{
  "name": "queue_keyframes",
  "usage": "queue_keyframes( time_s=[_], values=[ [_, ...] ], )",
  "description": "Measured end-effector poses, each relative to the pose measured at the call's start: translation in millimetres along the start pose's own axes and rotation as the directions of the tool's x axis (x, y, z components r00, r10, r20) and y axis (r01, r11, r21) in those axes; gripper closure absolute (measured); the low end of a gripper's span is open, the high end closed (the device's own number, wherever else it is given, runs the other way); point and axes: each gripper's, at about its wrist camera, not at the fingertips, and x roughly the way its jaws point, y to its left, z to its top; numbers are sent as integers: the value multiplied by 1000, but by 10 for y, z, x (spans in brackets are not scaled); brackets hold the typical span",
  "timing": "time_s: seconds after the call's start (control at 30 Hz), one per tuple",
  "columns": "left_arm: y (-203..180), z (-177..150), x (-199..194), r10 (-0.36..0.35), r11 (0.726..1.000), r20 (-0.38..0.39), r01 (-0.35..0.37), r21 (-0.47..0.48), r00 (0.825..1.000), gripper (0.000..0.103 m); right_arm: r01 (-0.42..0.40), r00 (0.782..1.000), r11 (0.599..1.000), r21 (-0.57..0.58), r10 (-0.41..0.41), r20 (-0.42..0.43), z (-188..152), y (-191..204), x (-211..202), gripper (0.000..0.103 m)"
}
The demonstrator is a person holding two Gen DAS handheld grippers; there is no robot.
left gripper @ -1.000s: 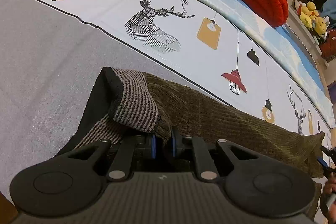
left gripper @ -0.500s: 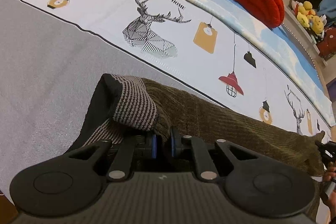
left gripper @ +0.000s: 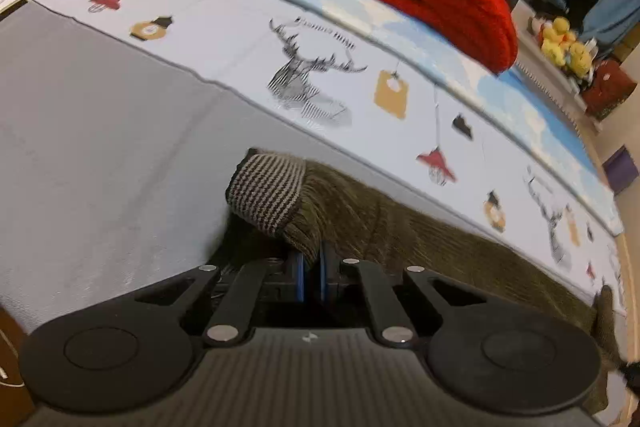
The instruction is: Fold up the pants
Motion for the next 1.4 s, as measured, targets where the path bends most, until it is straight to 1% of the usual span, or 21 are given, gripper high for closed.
queue_keyframes(
  time_s=[0.07,0.1,0.13,0.17,0.23,0.3,0.33,0.4,0.47,0.53,0.6,0.63,0.77,0.87,1.0,1.07,1.1,1.13,1.2,1.27,1.4],
  values=[
    [-11,-24,117,40,998,-68,-37,42,997,95,18,993,1000,10,-16,-117,-154,-195,112,95],
    [-13,-41,200,54,997,-113,-48,53,992,95,60,987,998,5,-59,-147,-183,-306,141,94],
    [-14,-57,274,64,997,-155,-56,55,986,95,101,985,995,5,-99,-139,-166,-386,115,90],
    [-11,-67,338,84,996,-185,-75,54,979,94,130,987,991,23,-127,-103,-107,-497,60,88],
    [34,-57,395,97,995,-200,-92,36,975,91,147,989,985,93,-147,-6,51,-734,-75,87],
    [78,-24,409,74,997,-198,-78,-11,977,89,160,983,975,156,-172,66,190,-949,-157,85],
    [97,-11,411,62,997,-195,-70,-33,979,89,161,979,968,194,-181,89,253,-1055,-159,80],
    [124,21,422,44,996,-192,-59,-69,980,87,137,979,952,273,-172,108,339,-1220,-106,72],
    [125,32,454,41,994,-196,-60,-90,980,84,74,985,938,338,-121,121,446,-1341,9,70],
    [123,35,469,39,992,-201,-62,-108,979,80,49,981,931,361,-113,156,562,-1385,116,70],
    [122,30,493,29,991,-206,-55,-125,978,72,48,971,926,375,-131,198,708,-1412,224,66],
    [121,31,506,23,990,-208,-51,-129,978,70,45,968,921,386,-135,209,756,-1443,294,62],
    [128,46,541,-17,991,-229,-13,-131,973,57,9,971,900,436,-112,211,950,-1636,595,60],
    [149,60,559,-37,990,-233,3,-144,972,55,1,966,896,443,-116,233,1061,-1672,748,58],
    [143,78,587,-14,989,-234,-21,-146,972,58,-16,965,874,486,-114,236,1143,-1741,895,58],
    [115,80,608,2,990,-237,-35,-135,972,58,-19,965,884,468,-105,238,1138,-1732,904,63],
    [99,83,615,12,991,-237,-42,-126,971,58,-23,965,893,449,-99,244,1140,-1711,899,84],
    [83,84,622,21,992,-235,-50,-117,972,60,-22,964,902,432,-95,248,1154,-1681,887,99],
    [46,84,633,46,994,-232,-68,-88,972,78,-17,950,915,402,-111,293,1167,-1619,743,100],
    [24,78,620,50,995,-224,-68,-70,973,87,-48,924,922,385,-105,367,1193,-1576,525,101],
    [25,46,534,36,996,-183,-51,-77,982,91,-52,868,910,411,-163,469,1072,-1583,-65,101]
  ],
)
